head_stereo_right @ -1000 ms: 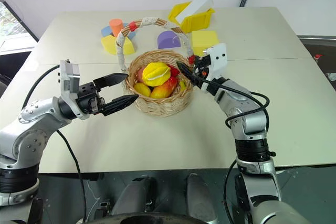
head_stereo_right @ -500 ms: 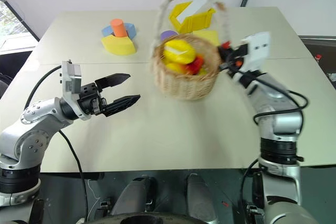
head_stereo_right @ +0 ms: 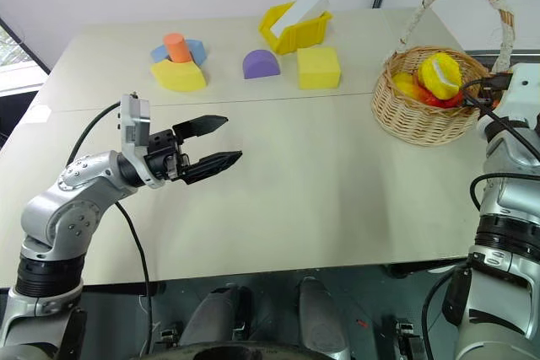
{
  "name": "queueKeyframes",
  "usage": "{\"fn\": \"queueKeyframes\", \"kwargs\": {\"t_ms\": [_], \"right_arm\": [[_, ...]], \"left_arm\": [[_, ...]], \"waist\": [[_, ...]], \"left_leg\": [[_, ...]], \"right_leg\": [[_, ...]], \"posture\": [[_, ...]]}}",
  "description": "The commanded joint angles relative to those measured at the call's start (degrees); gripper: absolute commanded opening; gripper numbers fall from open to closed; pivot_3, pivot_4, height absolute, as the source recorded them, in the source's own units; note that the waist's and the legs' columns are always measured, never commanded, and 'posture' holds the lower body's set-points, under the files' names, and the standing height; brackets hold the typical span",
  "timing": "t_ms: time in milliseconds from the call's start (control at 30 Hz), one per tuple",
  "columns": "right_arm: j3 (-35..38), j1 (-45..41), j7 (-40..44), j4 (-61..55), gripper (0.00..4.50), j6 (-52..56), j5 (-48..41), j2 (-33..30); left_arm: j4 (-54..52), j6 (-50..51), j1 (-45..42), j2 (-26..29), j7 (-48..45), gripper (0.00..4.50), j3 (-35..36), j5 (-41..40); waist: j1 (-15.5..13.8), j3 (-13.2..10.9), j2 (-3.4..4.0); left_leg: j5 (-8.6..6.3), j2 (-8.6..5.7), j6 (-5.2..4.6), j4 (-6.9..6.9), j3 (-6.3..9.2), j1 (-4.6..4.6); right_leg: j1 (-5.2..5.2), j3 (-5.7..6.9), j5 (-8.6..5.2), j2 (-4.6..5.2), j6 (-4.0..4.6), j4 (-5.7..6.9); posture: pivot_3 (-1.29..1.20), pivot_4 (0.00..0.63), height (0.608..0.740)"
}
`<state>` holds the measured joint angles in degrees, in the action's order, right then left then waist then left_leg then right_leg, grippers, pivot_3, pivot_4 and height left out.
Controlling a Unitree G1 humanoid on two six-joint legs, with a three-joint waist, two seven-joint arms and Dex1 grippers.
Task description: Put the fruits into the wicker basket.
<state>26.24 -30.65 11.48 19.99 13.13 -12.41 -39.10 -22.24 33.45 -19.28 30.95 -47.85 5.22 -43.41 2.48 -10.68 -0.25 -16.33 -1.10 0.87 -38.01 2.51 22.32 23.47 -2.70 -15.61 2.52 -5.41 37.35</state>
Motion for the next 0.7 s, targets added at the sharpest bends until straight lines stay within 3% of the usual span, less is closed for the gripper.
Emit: {"fn": "queueKeyframes", "kwargs": {"t_ms": [33, 100, 267, 400, 533, 700], "right_arm": [[1.5, 0.9, -0.5, -4.9, 3.05, -0.1, 0.2, -2.0], [2.5, 3.1, -0.9, -7.2, 4.09, 1.5, 0.5, -2.9], [8.4, 11.3, 2.1, -14.0, 4.09, 2.3, -3.1, -3.7], [10.5, 20.4, 12.0, -22.7, 4.09, 1.9, -9.5, -2.9], [4.1, 29.3, 23.2, -30.6, 4.09, -0.6, -11.0, -3.2], [-6.1, 28.3, 28.0, -38.3, 4.09, 2.5, -13.8, -1.3]], "left_arm": [[-0.6, -1.3, -0.6, 0.0, 0.7, 4.50, 0.9, 0.5], [-0.2, -1.6, -0.3, 0.0, 1.4, 4.50, 1.4, 0.9], [1.3, -3.0, 1.7, 0.8, 2.2, 4.50, 2.5, 3.1], [3.5, -6.1, 4.0, 0.6, 4.5, 4.50, 5.0, 5.9], [6.3, -8.3, 6.3, 1.1, 6.3, 4.50, 5.7, 9.6], [8.1, -9.8, 9.0, 1.0, 7.6, 4.50, 5.7, 12.7]], "waist": [[-0.1, 0.0, 0.00], [-0.3, 0.0, 0.00], [-1.6, 0.0, 0.00], [-1.6, 0.0, 0.01], [-1.2, 0.0, 0.01], [-1.1, 0.0, 0.01]], "left_leg": [[0.00, -0.01, 0.00, 0.00, 0.00, 0.00], [-0.01, -0.01, -0.01, 0.00, 0.01, 0.01], [-0.04, -0.05, -0.06, -0.01, -0.01, 0.03], [-0.05, -0.04, -0.08, -0.01, -0.01, 0.02], [-0.06, 0.04, -0.09, -0.01, -0.02, -0.11], [-0.06, 0.06, -0.10, -0.01, -0.12, -0.23]], "right_leg": [[0.00, 0.00, 0.00, 0.00, 0.00, 0.00], [0.00, -0.02, 0.00, 0.01, 0.00, 0.00], [-0.01, -0.04, 0.00, 0.04, -0.01, -0.04], [-0.03, -0.06, 0.00, 0.04, -0.02, -0.06], [-0.12, -0.07, 0.00, 0.04, -0.02, -0.07], [-0.15, -0.10, 0.00, 0.05, -0.03, -0.02]], "posture": [[0.00, 0.150, 0.740], [0.00, 0.150, 0.740], [0.00, 0.150, 0.740], [0.00, 0.150, 0.740], [0.00, 0.150, 0.740], [0.00, 0.150, 0.740]]}}
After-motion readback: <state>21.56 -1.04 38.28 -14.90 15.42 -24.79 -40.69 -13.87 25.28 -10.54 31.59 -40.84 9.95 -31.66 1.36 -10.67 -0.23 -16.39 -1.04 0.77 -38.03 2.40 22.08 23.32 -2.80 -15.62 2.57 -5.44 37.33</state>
